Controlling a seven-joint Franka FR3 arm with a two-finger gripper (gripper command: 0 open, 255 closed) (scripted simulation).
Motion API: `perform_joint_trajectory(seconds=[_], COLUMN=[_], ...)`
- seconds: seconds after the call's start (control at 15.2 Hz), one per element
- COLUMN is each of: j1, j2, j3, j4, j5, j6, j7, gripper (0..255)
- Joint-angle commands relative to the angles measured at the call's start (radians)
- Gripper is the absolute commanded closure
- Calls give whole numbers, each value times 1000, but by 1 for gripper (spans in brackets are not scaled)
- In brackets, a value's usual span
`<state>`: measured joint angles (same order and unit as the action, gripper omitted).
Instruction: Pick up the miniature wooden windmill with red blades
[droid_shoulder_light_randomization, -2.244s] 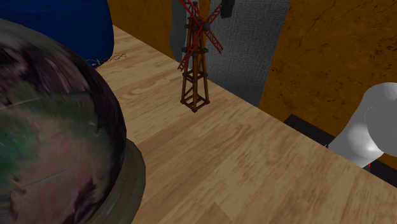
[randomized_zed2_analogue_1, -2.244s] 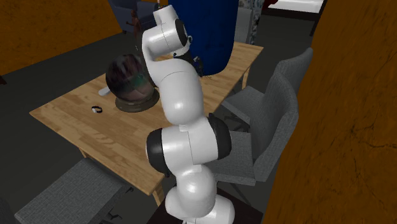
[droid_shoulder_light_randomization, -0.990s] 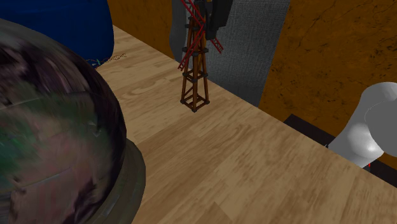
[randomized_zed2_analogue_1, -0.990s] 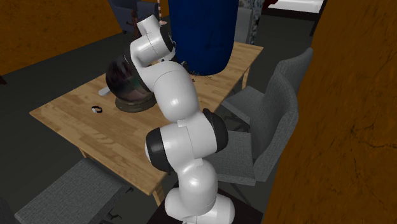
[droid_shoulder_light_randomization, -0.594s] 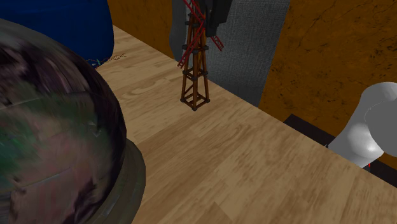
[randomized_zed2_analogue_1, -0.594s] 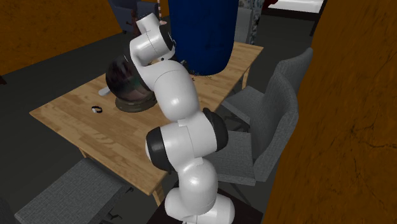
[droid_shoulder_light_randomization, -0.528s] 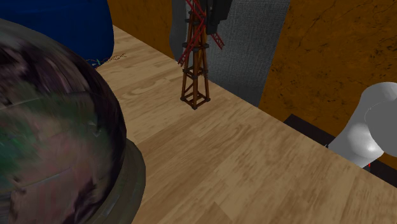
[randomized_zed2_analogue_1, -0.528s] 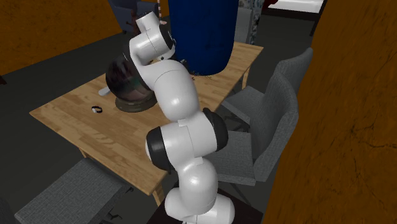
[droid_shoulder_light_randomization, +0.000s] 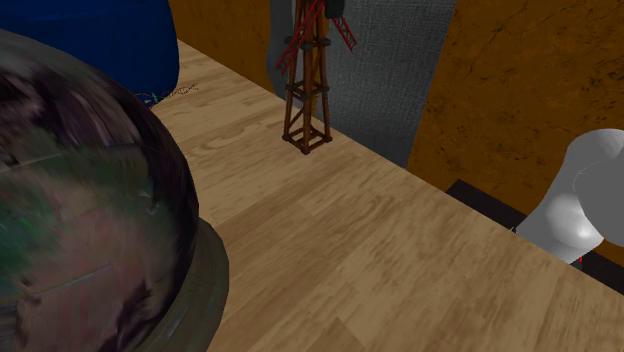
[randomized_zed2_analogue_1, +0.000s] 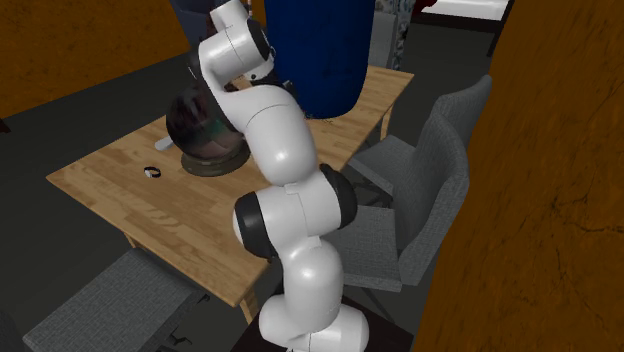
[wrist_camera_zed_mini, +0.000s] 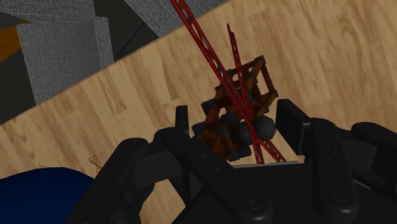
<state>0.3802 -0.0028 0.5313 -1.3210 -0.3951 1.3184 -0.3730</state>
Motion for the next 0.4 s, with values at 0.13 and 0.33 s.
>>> perform_joint_trajectory(seconds=[0.13, 0.33], j1=[19, 27], j2=[53, 70], j3=[17, 22], j4=[122, 159], j5=[-39, -52], j6=[-80, -104], j7=[-6, -8], gripper=[255, 255])
